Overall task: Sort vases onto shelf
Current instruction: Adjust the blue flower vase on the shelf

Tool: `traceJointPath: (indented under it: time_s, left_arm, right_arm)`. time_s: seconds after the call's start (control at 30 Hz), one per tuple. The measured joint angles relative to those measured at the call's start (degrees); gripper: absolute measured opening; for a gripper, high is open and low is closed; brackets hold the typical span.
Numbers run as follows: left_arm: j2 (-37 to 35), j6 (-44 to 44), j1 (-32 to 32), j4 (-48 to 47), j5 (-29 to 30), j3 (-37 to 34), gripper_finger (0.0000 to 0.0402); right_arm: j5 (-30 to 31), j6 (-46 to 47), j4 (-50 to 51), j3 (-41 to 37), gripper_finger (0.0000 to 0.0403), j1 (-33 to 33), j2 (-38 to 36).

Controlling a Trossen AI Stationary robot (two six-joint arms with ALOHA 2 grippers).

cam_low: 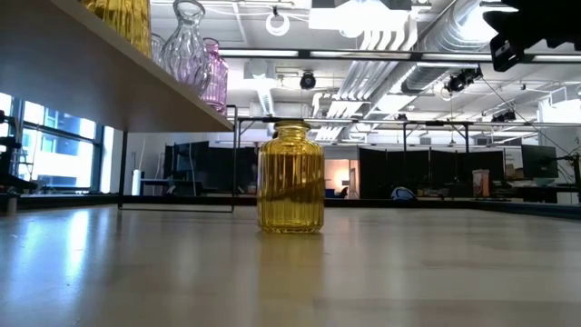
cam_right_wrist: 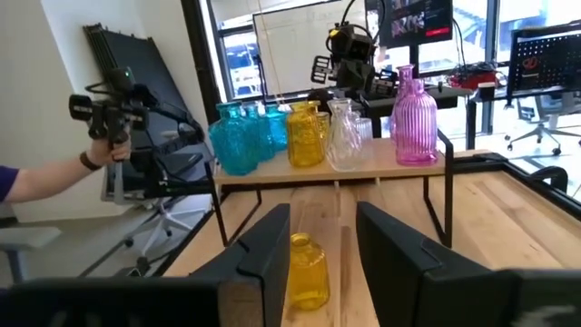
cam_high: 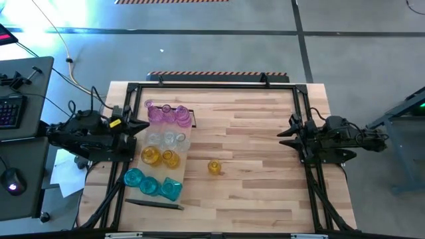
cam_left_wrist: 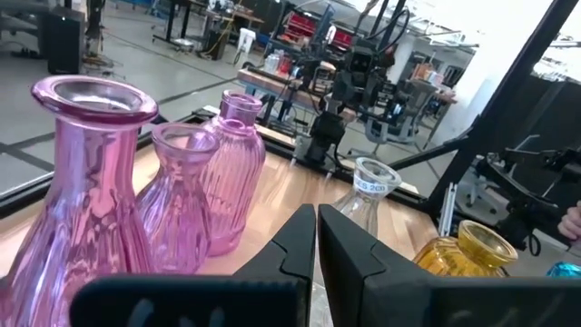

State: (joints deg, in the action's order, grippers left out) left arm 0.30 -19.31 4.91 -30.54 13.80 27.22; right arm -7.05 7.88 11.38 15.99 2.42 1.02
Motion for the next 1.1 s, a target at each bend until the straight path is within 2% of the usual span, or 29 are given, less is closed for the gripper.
traceJointPath:
  time_s: [0.17, 0.37, 0.5, 0.63, 0.77, 0.93, 1.1]
  left_arm:
    - [0.0, 0.01, 0.0, -0.07, -0.71, 0.0, 0.001]
    - [0.0, 2.38, 0.0, 1.83, -8.08, 0.0, 0.0009]
    - [0.0, 5.17, 0.0, 2.33, -8.68, 1.19, 0.0009]
    - [0.0, 8.83, 0.0, 4.91, -8.61, 2.39, 0.0009]
    - [0.0, 11.45, 0.0, 9.02, -8.44, 2.92, 0.0009]
    - [0.0, 15.43, 0.0, 8.5, -5.53, 2.93, 0.0009]
    - [0.0, 15.42, 0.0, 0.67, 4.88, 2.88, 0.0009]
  right_arm:
    - [0.0, -0.22, 0.45, 0.0, 0.0113, 0.0, -0.49]
    - [0.39, 5.95, -1.93, 0.0, 0.0113, 0.0, -0.72]
    - [0.39, 6.68, -3.64, 0.0, 0.0113, 0.0, -0.72]
    - [1.0, 5.01, -7.1, 0.0, 0.0113, 0.0, -0.66]
    - [3.1, -1.51, -10.07, 0.02, 0.0113, 0.0, -0.66]
    - [7.2, -7.46, -9.52, 0.02, 0.0113, -0.02, -0.66]
    - [7.5, -7.93, -9.22, 0.02, 0.0113, -0.01, -0.66]
